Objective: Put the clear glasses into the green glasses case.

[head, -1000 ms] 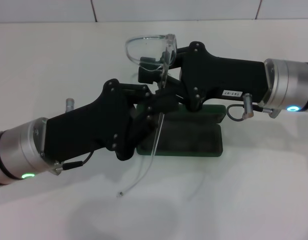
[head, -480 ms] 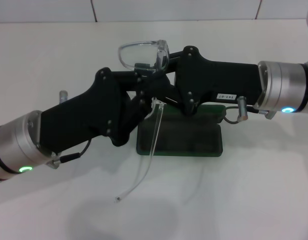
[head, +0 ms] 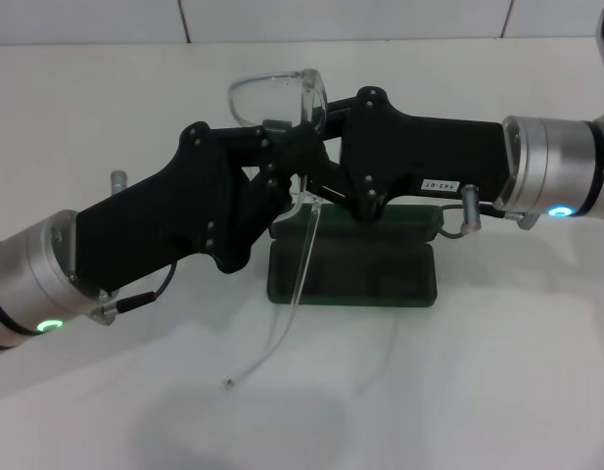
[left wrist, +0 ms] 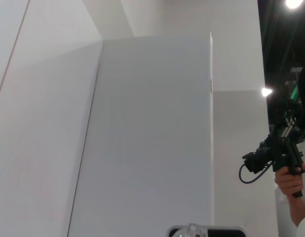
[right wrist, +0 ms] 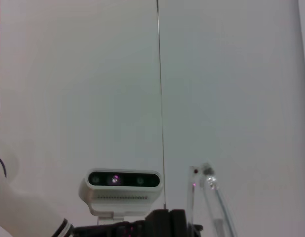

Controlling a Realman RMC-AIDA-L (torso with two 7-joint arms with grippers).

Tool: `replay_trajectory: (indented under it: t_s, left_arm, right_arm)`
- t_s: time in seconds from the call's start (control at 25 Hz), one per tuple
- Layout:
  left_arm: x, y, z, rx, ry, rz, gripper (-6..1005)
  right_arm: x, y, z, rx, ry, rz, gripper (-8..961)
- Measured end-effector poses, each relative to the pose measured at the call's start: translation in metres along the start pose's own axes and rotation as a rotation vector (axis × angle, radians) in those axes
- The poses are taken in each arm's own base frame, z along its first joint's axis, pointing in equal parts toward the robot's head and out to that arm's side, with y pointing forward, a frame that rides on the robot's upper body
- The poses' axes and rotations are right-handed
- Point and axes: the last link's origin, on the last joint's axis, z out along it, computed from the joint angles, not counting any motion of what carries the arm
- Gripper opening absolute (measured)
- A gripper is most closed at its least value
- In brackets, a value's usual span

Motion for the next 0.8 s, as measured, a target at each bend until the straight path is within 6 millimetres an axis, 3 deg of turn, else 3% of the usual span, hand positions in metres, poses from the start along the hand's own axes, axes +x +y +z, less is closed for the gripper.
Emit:
replay_trajectory:
  t_s: [0.8]
  left_arm:
    - [-0.0021, 0.0005, -0.0027, 0.016, -0.008, -0.003, 50]
  right_arm:
    - [0.0028, 0.0013, 0.0006, -0.002, 0.01, -0.002, 117]
